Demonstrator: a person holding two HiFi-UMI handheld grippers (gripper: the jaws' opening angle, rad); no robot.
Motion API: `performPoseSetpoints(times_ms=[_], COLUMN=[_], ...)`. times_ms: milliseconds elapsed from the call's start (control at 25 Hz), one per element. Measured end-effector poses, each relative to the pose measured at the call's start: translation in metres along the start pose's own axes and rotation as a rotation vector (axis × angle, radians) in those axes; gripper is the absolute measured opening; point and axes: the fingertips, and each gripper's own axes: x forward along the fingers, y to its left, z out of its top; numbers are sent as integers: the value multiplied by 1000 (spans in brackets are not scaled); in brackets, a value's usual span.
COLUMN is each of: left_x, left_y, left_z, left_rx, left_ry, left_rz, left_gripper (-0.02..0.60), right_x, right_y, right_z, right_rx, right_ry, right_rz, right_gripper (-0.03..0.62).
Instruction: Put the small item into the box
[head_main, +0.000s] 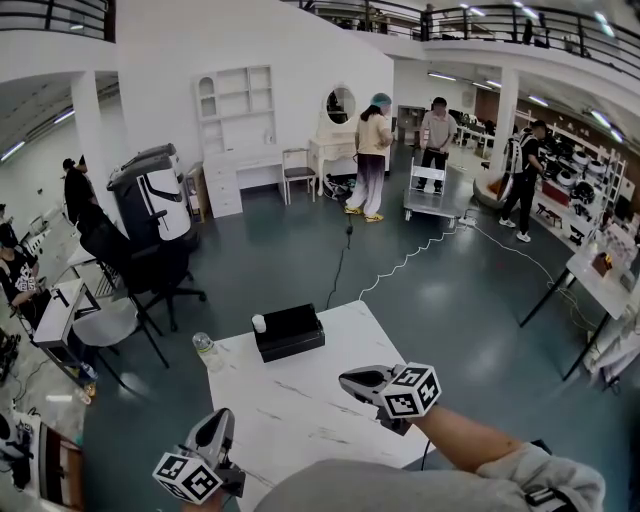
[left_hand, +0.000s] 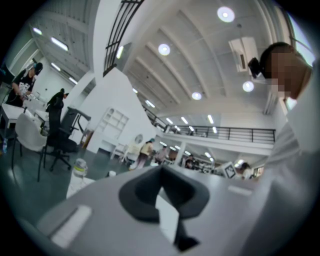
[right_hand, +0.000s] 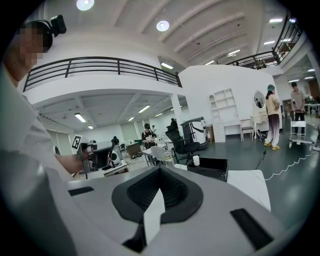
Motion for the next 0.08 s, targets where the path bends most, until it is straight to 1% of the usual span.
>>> performPoseSetpoints(times_ms=[80], left_x=[1], left_y=[1], left_z=[-1], left_rx=[0], left_ry=[1], left_rz=[0], left_gripper=[5], right_x=[1], right_y=[-1], right_z=[-1], right_rx=[0], right_ry=[0], right_rz=[2], right_gripper=[7])
